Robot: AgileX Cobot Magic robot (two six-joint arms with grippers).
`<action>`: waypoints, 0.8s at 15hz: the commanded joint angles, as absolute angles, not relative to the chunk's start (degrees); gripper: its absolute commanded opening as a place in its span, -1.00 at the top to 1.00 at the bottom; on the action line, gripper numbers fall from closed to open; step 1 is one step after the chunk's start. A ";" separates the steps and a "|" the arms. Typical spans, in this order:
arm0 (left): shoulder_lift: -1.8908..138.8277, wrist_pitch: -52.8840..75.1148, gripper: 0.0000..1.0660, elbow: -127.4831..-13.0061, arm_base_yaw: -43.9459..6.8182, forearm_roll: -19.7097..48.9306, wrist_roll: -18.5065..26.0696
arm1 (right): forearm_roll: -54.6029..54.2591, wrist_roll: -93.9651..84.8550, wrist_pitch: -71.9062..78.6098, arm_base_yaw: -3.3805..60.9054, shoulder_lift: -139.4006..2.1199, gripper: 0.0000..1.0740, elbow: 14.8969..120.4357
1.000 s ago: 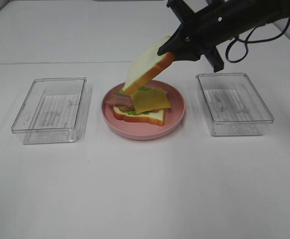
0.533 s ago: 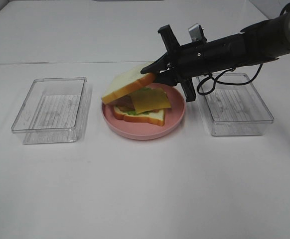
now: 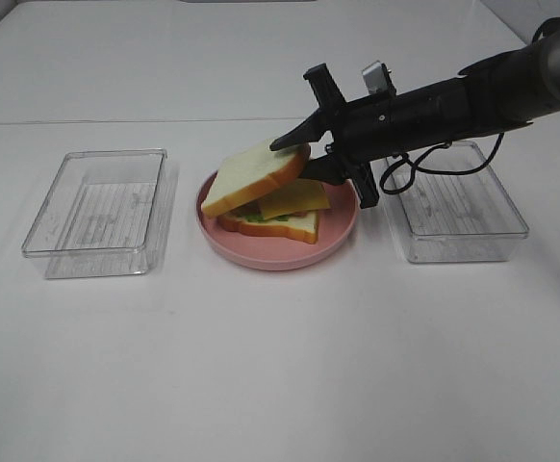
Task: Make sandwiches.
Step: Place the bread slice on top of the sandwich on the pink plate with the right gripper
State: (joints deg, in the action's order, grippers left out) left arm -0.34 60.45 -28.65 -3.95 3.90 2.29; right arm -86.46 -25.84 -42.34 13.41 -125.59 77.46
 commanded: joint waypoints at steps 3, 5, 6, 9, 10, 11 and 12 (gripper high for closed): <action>-1.49 59.87 -0.09 -28.53 -3.84 4.13 2.06 | -79.58 -25.90 -42.23 13.41 -124.96 -0.44 77.35; -1.49 59.87 -0.09 -28.53 -3.84 4.13 2.06 | -74.54 -25.61 -41.94 13.41 -123.59 -0.44 77.35; -1.49 59.87 -0.09 -28.53 -3.84 4.13 2.06 | -72.31 -25.27 -41.65 13.41 -122.73 -0.44 77.35; -1.49 59.87 -0.09 -28.53 -3.84 4.13 2.06 | -58.61 -19.31 -38.27 13.35 -119.06 -0.44 77.41; -1.49 59.87 -0.09 -28.53 -3.84 4.13 2.06 | -52.77 -17.19 -37.13 13.29 -117.63 -0.44 77.41; -1.49 59.87 -0.09 -28.53 -3.84 4.13 2.06 | -49.96 -16.10 -36.84 13.24 -116.83 -0.44 77.41; -1.49 59.87 -0.09 -28.53 -3.84 4.13 2.06 | -45.09 -13.98 -37.18 13.24 -115.11 -0.44 77.41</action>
State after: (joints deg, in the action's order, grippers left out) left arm -0.34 60.45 -28.65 -3.95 3.90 2.29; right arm -46.58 -14.90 -37.13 13.35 -115.79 77.46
